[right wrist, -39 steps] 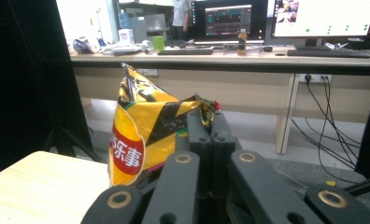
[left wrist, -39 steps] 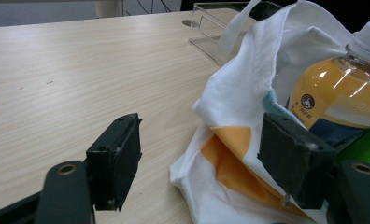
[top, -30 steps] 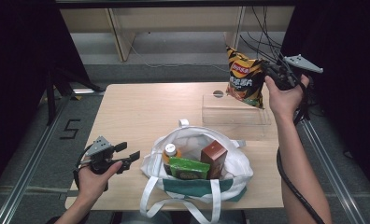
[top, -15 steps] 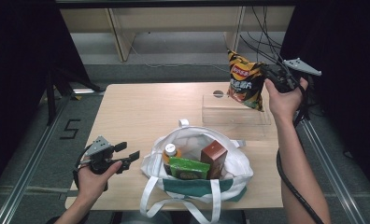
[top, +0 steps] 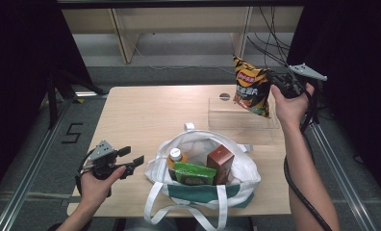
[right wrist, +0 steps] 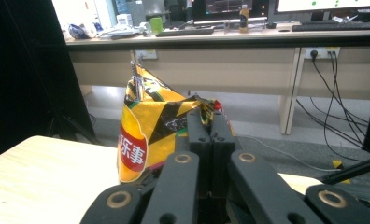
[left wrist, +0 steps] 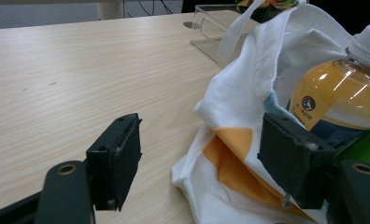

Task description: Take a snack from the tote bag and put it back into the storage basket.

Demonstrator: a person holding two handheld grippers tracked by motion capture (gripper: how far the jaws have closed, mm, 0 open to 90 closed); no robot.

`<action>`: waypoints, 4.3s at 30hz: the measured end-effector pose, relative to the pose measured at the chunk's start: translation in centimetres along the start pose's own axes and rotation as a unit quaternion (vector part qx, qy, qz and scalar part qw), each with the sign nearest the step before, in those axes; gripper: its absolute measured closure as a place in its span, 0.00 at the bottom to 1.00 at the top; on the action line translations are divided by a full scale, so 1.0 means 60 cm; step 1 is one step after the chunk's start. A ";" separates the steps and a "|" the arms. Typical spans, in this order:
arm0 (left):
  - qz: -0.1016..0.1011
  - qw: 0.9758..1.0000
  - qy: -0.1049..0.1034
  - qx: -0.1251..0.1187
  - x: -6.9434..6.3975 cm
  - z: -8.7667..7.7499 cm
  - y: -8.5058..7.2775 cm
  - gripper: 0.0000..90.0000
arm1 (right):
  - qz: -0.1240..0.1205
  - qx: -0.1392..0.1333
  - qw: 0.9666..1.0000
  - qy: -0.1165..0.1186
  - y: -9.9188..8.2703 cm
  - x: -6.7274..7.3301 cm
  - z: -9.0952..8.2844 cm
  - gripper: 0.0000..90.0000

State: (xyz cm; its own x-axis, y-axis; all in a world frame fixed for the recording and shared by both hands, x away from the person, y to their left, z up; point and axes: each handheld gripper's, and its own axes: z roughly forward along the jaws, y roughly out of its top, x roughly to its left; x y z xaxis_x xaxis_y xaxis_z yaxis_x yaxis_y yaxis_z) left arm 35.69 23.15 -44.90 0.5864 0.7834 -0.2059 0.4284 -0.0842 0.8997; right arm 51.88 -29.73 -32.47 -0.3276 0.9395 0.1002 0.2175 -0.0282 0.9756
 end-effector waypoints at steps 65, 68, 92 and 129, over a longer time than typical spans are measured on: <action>0.005 1.000 -0.002 0.007 0.001 0.002 -0.003 0.32 | 0.010 0.067 0.998 0.005 -0.067 -0.035 0.047 1.00; 0.004 1.000 -0.003 0.007 0.000 0.003 -0.003 0.32 | 0.013 0.073 0.997 -0.005 -0.069 -0.042 0.045 0.99; 0.011 1.000 -0.001 0.009 -0.001 0.002 -0.002 0.32 | 0.021 0.109 0.990 -0.086 -0.087 -0.072 0.047 0.75; 0.005 1.000 -0.001 0.007 -0.004 0.003 -0.001 0.32 | 0.021 0.136 0.985 -0.101 -0.090 -0.065 -0.013 0.60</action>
State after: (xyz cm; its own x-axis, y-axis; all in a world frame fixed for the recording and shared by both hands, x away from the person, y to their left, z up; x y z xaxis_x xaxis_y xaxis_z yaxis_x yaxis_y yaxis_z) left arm 35.66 22.85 -44.99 0.5919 0.7815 -0.1974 0.4324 -0.1011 0.8960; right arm 51.29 -33.52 -37.99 -0.1303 0.9889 0.0714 0.4751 -0.0009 0.8799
